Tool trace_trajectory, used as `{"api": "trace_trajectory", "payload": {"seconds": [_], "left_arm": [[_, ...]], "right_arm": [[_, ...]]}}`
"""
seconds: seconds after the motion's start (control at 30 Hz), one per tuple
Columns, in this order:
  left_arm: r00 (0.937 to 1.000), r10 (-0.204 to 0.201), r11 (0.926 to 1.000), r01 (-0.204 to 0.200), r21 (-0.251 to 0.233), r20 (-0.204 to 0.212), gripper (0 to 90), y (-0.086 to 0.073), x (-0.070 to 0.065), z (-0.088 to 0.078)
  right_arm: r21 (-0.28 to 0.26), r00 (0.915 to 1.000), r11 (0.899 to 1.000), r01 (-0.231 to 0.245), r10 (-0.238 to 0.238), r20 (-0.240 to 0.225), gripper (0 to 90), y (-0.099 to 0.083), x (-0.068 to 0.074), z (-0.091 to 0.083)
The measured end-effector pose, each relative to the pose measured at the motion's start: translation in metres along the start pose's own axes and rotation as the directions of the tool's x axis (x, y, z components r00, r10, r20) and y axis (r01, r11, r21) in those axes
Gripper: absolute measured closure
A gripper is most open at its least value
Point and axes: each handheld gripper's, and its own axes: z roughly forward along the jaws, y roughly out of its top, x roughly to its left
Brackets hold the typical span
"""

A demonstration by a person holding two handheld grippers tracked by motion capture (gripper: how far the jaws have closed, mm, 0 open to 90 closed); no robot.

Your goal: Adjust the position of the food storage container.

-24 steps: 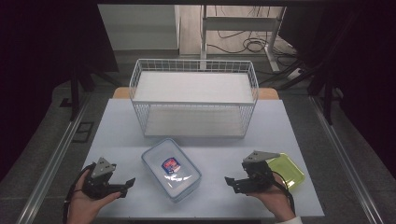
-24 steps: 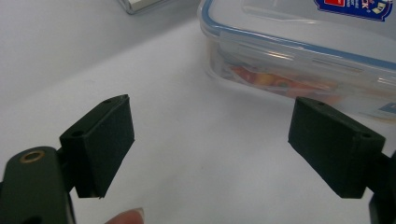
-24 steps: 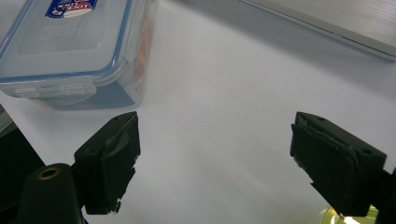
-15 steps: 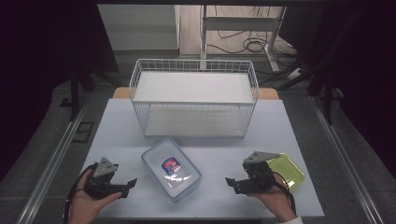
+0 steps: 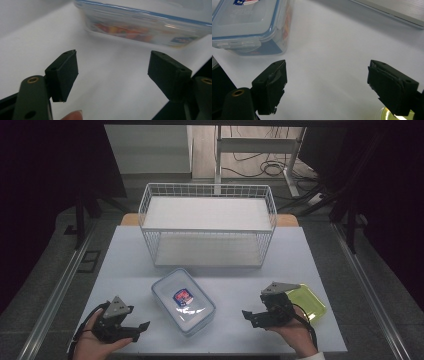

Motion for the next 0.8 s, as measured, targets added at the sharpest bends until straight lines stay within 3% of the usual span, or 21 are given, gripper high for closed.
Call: {"api": "trace_trajectory", "payload": {"seconds": [0.17, 0.3, 0.53, 0.7, 0.8], "left_arm": [[0.9983, 0.018, 0.9994, -0.02, 0.027, 0.055, 33.1, 0.003, -0.01, 0.005], [0.9945, 0.002, 0.999, -0.006, 0.044, 0.104, 45.4, 0.005, -0.013, 0.01], [0.9791, -0.021, 0.9965, 0.005, 0.084, 0.202, 81.6, 0.007, -0.016, 0.015], [0.9658, 0.003, 0.9951, -0.029, 0.095, 0.259, 89.7, 0.013, -0.031, 0.023], [0.9618, 0.031, 0.9929, -0.061, 0.102, 0.272, 90.0, 0.018, -0.042, 0.031]], "right_arm": [[-0.002, 1.0, 1.0, -0.003, 0.003, -0.002, 16.0, 0.0, 0.0, 0.0], [0.004, 1.0, 1.0, -0.002, 0.002, -0.002, 16.0, -0.001, 0.0, 0.001], [0.006, 1.0, 1.0, -0.006, 0.006, -0.001, 16.0, -0.001, 0.0, 0.0], [0.013, 1.0, 1.0, -0.006, 0.005, 0.003, 16.0, 0.0, 0.0, 0.001], [0.012, 1.0, 1.0, -0.006, 0.006, 0.003, 16.0, 0.0, 0.001, 0.001]]}}
